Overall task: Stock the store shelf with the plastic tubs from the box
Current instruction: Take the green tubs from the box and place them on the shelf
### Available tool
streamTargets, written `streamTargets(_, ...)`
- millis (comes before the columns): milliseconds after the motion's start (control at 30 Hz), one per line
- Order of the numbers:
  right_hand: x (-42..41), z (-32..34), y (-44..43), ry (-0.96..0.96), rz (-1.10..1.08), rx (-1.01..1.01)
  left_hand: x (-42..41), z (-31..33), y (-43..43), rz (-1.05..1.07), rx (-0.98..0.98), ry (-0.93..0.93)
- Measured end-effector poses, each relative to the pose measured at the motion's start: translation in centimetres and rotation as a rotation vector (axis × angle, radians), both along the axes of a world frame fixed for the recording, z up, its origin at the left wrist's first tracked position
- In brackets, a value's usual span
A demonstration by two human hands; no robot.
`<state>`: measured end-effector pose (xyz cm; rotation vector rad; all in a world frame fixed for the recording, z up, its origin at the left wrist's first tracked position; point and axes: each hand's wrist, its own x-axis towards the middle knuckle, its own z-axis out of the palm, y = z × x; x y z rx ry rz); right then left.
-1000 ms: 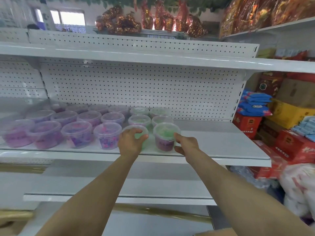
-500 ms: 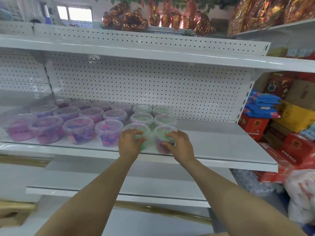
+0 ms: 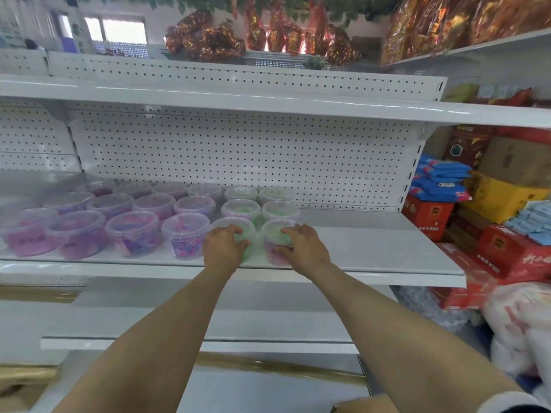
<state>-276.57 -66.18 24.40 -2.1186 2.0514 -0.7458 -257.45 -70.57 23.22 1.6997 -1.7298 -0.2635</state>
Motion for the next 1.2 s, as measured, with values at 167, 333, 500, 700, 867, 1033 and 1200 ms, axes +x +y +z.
streamTargets(167,-1.2,2.1,3.4,0.086,-0.069,-0.024,-1.2,1.8,3.3,-0.080,0.001,0.048)
streamTargets(333,-2.3,3.8,8.4,0.145,-0.131,-0.018,-2.7,3.3,8.3,-0.204,-0.037,0.102)
streamTargets(500,-3.0,4.5,14.4,0.090,-0.186,-0.015,-4.3,4.1,13.1,-0.282,-0.046,0.150)
streamTargets(700,-5.9,4.4,21.5,0.012,-0.283,-0.005,-7.8,3.3,17.8,-0.390,0.000,0.186)
streamTargets(867,-9.4,3.6,25.4,-0.039,-0.376,0.020,-11.5,3.2,21.0,-0.408,0.025,0.214)
streamTargets(1033,-13.7,2.0,27.0,-0.085,-0.419,0.036,-15.7,1.4,21.9,-0.444,0.057,0.195)
streamTargets(1200,-19.7,-1.0,27.4,-0.118,-0.426,0.086,-21.7,-1.9,21.9,-0.457,0.131,0.161)
